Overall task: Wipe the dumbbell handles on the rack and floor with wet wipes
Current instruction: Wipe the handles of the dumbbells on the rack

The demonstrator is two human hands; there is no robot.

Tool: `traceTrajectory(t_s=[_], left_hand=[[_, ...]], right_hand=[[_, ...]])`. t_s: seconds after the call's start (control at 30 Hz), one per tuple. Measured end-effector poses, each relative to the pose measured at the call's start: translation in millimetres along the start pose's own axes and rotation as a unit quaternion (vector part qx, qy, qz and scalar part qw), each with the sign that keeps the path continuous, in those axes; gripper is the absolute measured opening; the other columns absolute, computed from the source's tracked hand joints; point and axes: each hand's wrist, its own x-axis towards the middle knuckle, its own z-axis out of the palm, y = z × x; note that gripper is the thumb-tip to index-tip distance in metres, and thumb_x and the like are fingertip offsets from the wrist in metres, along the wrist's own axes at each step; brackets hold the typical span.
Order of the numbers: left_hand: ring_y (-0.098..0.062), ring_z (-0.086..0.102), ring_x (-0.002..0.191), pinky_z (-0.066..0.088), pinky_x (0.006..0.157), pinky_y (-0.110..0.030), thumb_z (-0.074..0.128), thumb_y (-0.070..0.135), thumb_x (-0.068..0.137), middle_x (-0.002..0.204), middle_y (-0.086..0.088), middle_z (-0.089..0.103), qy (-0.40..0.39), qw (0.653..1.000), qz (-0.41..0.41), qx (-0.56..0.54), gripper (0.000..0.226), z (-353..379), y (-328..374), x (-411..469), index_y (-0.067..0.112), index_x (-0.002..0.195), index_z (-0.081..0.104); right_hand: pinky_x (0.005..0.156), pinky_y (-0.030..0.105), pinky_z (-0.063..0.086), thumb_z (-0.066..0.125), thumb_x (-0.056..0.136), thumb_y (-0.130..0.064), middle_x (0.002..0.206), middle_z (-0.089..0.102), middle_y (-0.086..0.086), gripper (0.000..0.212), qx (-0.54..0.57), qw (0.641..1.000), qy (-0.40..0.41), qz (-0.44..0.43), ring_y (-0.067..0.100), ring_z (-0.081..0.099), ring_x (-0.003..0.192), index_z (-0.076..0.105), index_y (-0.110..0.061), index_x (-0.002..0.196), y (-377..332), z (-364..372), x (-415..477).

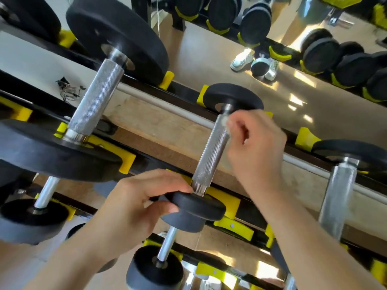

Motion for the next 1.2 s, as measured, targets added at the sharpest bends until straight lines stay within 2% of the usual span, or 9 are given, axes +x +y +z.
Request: traceTrajectory(t_s=[0.2, 0.37, 0.47, 0.57, 0.67, 0.77, 0.9, 1.03, 1.2], left_hand=[[-0.020, 0.063, 0.089, 0.056, 0.067, -0.034, 0.059, 0.016, 0.074, 0.100, 0.005, 0.069, -0.046, 0.933, 0.101, 0.342, 0.036, 24.4, 45.4, 0.8, 0.027, 0.107, 0.070], [-0.021, 0.047, 0.050, 0.024, 0.047, -0.025, 0.074, 0.010, 0.059, 0.059, -0.001, 0.053, -0.045, 0.891, 0.044, 0.450, 0.014, 57.5, 61.4, 13.5, 0.019, 0.061, 0.064], [-0.023, 0.055, 0.053, 0.037, 0.042, -0.028, 0.052, 0.001, 0.065, 0.062, -0.001, 0.058, -0.021, 0.884, 0.039, 0.466, 0.022, 58.4, 61.2, 7.6, 0.016, 0.068, 0.069], [-0.024, 0.065, 0.072, 0.055, 0.047, -0.036, 0.048, 0.006, 0.076, 0.085, 0.001, 0.069, -0.008, 0.911, 0.088, 0.404, 0.030, 44.6, 44.0, 0.3, 0.014, 0.093, 0.071], [-0.015, 0.066, 0.093, 0.058, 0.069, -0.034, 0.068, 0.010, 0.073, 0.101, 0.007, 0.071, 0.011, 0.944, 0.125, 0.306, 0.031, 23.1, 22.7, -2.0, 0.017, 0.103, 0.069], [-0.005, 0.064, 0.101, 0.053, 0.086, -0.021, 0.075, 0.010, 0.071, 0.108, 0.010, 0.069, 0.020, 0.973, 0.122, 0.197, 0.040, 17.7, 7.9, 1.5, 0.020, 0.109, 0.069], [-0.001, 0.064, 0.103, 0.049, 0.088, -0.014, 0.075, 0.002, 0.066, 0.107, 0.014, 0.071, 0.024, 0.998, 0.047, 0.025, 0.043, 21.3, -2.7, 3.7, 0.023, 0.104, 0.074], [-0.017, 0.066, 0.108, 0.054, 0.090, -0.033, 0.081, 0.028, 0.068, 0.110, 0.002, 0.072, 0.021, 0.971, -0.076, -0.225, 0.035, 11.8, -20.2, -1.8, 0.026, 0.102, 0.076], [-0.012, 0.058, 0.121, 0.048, 0.100, -0.032, 0.073, 0.032, 0.066, 0.114, 0.008, 0.071, -0.006, 0.978, -0.100, -0.185, 0.039, 15.2, -15.0, 1.6, 0.036, 0.105, 0.074]], right_hand=[[0.065, 0.019, 0.041, 0.062, 0.089, -0.004, 0.083, 0.064, 0.006, 0.009, 0.020, 0.999, -0.031, -0.029, 0.014, 0.057, 0.074, 0.070, -0.006, 0.085, 0.5, -5.5, -19.0], [0.062, 0.021, 0.040, 0.061, 0.088, -0.002, 0.081, 0.063, 0.004, 0.012, 0.027, 0.998, -0.052, -0.017, 0.015, 0.055, 0.072, 0.067, -0.008, 0.081, -2.7, -4.7, -25.5], [0.063, 0.029, 0.043, 0.062, 0.087, -0.003, 0.080, 0.063, 0.005, 0.011, 0.033, 0.998, -0.041, -0.023, 0.017, 0.056, 0.071, 0.068, -0.009, 0.080, 6.3, -6.5, -13.3], [0.063, 0.020, 0.041, 0.060, 0.090, -0.005, 0.083, 0.063, 0.004, 0.011, 0.029, 0.999, -0.023, 0.002, 0.012, 0.053, 0.073, 0.067, -0.009, 0.083, 1.9, -1.9, -2.0], [0.066, 0.021, 0.043, 0.060, 0.089, -0.005, 0.084, 0.064, 0.004, 0.010, 0.048, 0.996, -0.074, -0.030, 0.015, 0.057, 0.076, 0.068, -0.007, 0.085, -13.0, -2.2, -36.3], [0.067, 0.012, 0.037, 0.062, 0.089, -0.004, 0.084, 0.065, 0.005, 0.008, 0.041, 0.999, -0.022, -0.008, 0.013, 0.056, 0.077, 0.069, -0.007, 0.084, -2.6, 1.4, -14.1], [0.064, 0.020, 0.040, 0.063, 0.088, -0.002, 0.082, 0.064, 0.002, 0.011, 0.041, 0.998, -0.023, 0.038, 0.014, 0.057, 0.074, 0.068, -0.009, 0.082, -4.6, -0.1, -14.0], [0.064, 0.012, 0.041, 0.067, 0.086, -0.001, 0.083, 0.065, -0.001, 0.010, 0.080, 0.994, -0.072, 0.022, 0.007, 0.056, 0.074, 0.070, -0.010, 0.084, -12.9, -3.9, -33.9], [0.063, 0.009, 0.038, 0.065, 0.088, -0.001, 0.079, 0.064, 0.000, 0.009, 0.074, 0.995, 0.010, 0.072, 0.009, 0.055, 0.072, 0.069, -0.008, 0.083, -4.3, 2.4, -16.1]])
